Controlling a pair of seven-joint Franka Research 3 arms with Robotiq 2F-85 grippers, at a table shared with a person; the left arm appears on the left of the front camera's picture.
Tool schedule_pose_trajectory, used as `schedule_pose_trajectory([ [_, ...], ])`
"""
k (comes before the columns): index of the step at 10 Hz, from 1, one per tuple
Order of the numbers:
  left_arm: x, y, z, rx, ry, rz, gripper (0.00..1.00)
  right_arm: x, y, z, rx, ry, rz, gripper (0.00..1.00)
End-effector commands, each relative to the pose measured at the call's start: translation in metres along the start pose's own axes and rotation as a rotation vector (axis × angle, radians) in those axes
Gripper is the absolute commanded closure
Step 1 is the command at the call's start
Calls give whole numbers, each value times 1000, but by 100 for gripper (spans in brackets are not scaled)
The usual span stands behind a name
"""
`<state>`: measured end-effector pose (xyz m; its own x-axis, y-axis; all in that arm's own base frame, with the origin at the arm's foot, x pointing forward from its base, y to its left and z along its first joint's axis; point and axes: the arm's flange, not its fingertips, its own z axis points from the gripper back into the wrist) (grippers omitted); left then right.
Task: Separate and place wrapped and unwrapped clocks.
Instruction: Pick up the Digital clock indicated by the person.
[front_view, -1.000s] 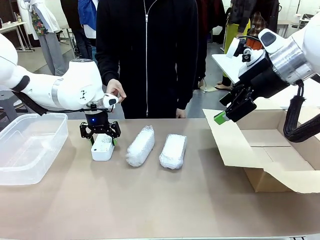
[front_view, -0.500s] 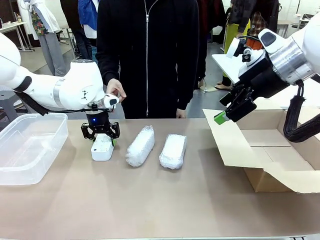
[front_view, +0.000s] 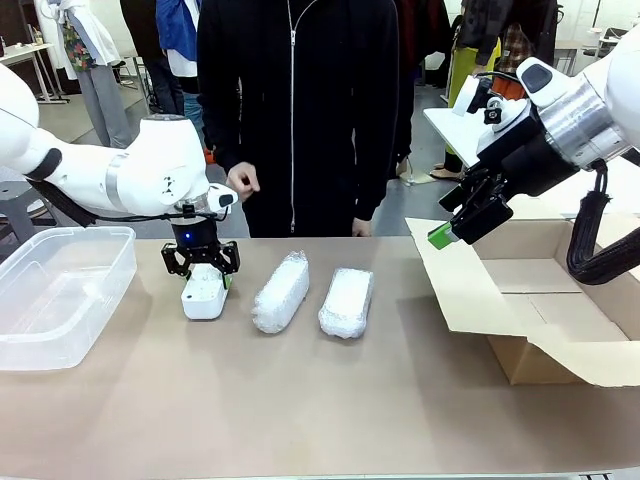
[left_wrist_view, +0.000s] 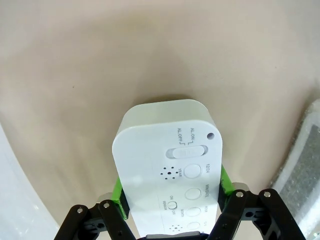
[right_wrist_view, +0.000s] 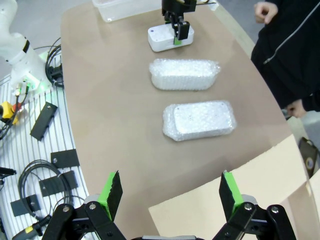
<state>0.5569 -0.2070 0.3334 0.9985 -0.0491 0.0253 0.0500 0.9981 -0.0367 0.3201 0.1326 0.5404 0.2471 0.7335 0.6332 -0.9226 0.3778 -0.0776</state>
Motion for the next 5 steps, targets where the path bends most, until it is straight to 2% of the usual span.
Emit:
schedule_pose_trajectory([
  [1, -25, 2, 49, 11, -46, 12, 59, 0, 0, -2, 21, -12, 1, 0],
  [5, -79, 6, 153, 12, -41, -15, 59, 0, 0, -2, 21, -12, 1, 0],
])
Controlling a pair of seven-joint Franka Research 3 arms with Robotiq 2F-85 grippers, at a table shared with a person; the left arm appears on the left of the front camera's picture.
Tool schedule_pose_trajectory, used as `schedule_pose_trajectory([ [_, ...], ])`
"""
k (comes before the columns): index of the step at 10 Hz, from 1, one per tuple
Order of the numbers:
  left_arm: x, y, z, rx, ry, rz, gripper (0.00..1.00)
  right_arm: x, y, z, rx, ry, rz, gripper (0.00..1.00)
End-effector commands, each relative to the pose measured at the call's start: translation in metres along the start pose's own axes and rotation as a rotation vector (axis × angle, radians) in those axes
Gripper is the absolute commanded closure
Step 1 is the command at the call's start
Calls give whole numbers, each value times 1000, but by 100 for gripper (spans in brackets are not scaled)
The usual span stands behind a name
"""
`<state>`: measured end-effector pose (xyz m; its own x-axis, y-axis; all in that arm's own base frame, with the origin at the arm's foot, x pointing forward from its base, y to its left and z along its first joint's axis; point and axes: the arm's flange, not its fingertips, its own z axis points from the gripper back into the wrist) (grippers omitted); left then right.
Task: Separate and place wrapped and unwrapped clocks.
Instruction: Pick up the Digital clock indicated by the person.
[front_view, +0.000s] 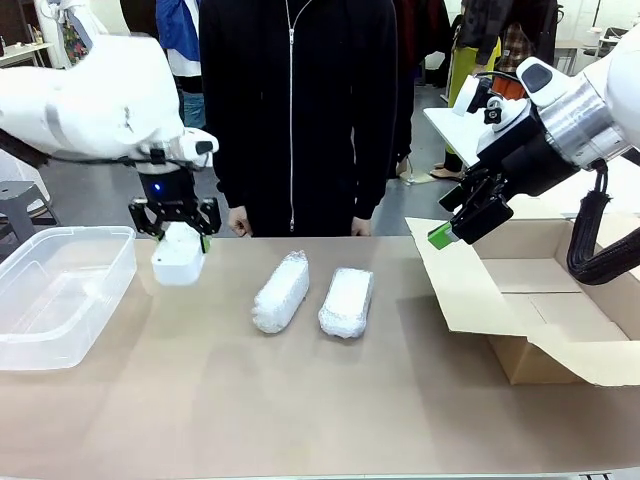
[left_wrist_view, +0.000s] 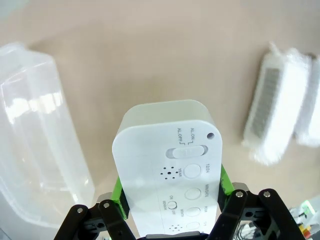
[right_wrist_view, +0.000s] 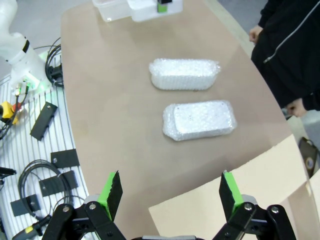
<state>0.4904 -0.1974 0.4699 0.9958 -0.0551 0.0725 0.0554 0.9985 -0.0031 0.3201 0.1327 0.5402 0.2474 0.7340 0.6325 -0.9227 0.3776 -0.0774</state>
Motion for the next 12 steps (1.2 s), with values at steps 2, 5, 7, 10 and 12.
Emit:
schedule_pose_trajectory([
  [2, -39, 5, 47, -17, -100, -35, 59, 0, 0, -2, 21, -13, 1, 0],
  [5, -41, 12, 39, -64, -48, -92, 59, 0, 0, -2, 21, -13, 1, 0],
  [7, -45, 1, 66, -18, -112, -34, 59, 0, 0, -2, 21, -13, 1, 0],
  [10, -45, 1, 66, -18, -112, -34, 59, 0, 0, -2, 21, -13, 1, 0],
  [12, -45, 1, 66, -18, -112, -34, 59, 0, 0, -2, 21, -13, 1, 0],
])
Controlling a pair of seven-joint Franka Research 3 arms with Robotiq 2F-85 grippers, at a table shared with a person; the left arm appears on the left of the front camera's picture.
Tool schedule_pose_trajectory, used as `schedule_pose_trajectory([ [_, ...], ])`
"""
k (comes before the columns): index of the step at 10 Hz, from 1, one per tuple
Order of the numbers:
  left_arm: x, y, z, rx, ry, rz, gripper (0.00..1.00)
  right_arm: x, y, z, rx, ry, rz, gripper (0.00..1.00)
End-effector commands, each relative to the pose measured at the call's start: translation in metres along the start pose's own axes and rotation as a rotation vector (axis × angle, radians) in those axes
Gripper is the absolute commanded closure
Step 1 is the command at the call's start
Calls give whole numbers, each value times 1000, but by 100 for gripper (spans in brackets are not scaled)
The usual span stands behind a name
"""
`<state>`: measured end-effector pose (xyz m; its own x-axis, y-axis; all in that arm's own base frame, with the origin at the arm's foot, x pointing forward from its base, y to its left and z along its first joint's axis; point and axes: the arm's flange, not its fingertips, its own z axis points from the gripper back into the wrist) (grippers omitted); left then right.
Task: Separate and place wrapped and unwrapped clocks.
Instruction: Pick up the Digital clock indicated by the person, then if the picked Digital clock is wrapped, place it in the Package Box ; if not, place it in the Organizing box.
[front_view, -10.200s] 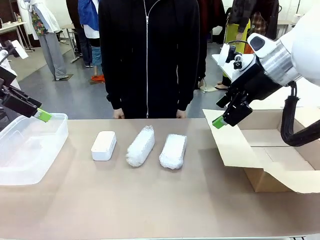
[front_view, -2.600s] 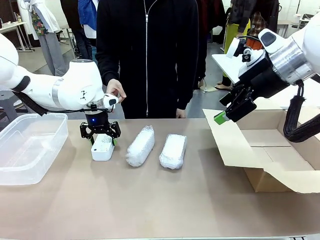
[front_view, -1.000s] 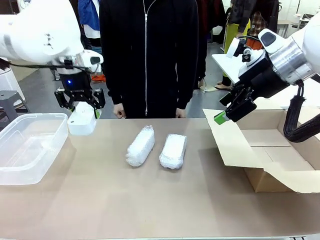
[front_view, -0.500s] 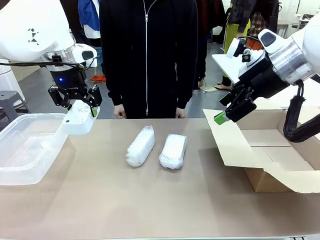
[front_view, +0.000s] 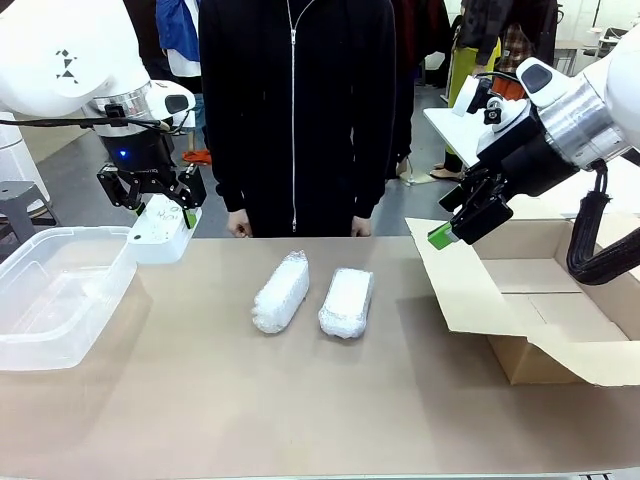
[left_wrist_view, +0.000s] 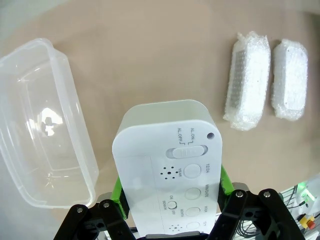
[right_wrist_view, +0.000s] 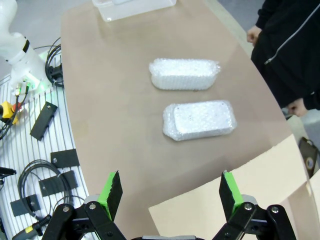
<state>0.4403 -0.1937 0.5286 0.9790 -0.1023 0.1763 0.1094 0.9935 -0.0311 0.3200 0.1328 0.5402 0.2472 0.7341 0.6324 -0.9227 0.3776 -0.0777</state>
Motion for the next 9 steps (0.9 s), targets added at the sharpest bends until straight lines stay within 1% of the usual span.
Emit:
schedule_pose_trajectory([
  [1, 1, 0, 4, 17, -8, 15, 59, 0, 0, -2, 21, -13, 1, 0],
  [9, 1, 0, 4, 17, -8, 15, 59, 0, 0, -2, 21, -13, 1, 0],
])
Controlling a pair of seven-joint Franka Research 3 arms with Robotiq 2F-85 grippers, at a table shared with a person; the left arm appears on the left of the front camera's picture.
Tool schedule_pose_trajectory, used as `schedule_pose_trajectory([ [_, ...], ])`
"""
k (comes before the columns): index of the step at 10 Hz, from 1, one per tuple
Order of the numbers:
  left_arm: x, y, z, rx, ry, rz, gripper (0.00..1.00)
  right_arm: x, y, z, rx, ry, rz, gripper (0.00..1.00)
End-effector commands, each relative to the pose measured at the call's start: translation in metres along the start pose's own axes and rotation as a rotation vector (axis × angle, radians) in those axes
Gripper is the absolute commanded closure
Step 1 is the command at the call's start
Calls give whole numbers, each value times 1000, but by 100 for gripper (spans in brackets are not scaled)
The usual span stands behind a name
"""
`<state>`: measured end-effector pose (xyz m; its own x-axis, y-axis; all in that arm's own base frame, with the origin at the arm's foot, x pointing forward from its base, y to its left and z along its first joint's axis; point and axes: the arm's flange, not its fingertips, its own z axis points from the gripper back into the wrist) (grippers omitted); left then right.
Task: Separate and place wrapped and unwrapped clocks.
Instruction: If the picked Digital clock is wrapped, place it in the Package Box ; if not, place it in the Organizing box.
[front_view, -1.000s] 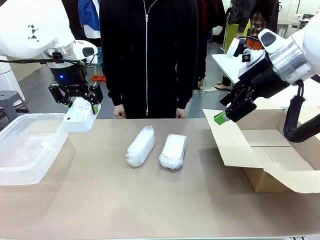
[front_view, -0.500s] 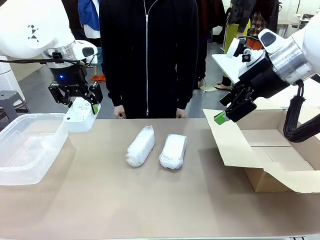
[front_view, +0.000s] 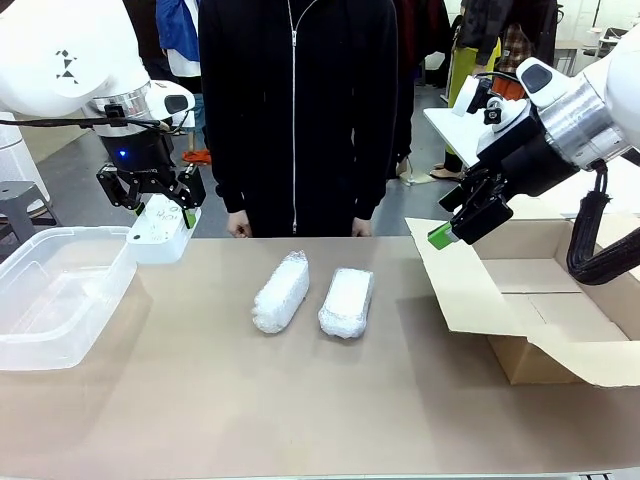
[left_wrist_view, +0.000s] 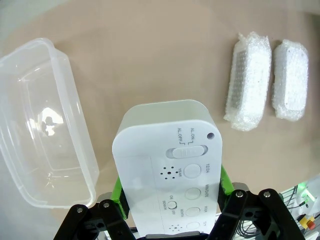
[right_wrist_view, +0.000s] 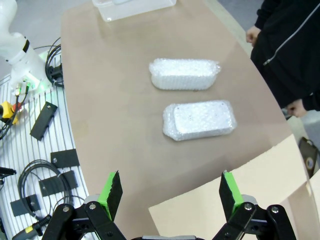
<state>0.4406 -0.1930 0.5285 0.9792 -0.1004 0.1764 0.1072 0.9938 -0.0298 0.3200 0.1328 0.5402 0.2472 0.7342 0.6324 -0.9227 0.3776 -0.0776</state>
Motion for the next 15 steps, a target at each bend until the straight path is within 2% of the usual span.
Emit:
schedule_pose_trajectory([
  [1, 1, 0, 4, 16, -8, 14, 59, 0, 0, -2, 21, -13, 1, 0],
  [2, 1, 0, 4, 16, -8, 14, 59, 0, 0, -2, 21, -13, 1, 0],
  [3, 0, 0, 0, 0, 0, 0, 21, 0, 0, -2, 21, -13, 1, 0],
  [4, 0, 21, 8, 99, -43, 33, 21, 0, 0, -2, 21, -13, 1, 0],
  [6, 5, 86, 19, 154, -3, 118, 21, 0, 0, -2, 21, -13, 1, 0],
  [8, 20, 151, 10, 219, 46, 206, 21, 0, 0, -2, 21, -13, 1, 0],
  [9, 33, 181, -5, 205, 70, 261, 21, 0, 0, -2, 21, -13, 1, 0],
  [11, 60, 210, -39, 182, 91, 171, 21, 0, 0, -2, 21, -13, 1, 0],
  [13, 87, 237, -82, 216, 128, 107, 21, 0, 0, -2, 21, -13, 1, 0],
  [15, 102, 252, -123, 214, 196, 151, 21, 0, 0, -2, 21, -13, 1, 0],
])
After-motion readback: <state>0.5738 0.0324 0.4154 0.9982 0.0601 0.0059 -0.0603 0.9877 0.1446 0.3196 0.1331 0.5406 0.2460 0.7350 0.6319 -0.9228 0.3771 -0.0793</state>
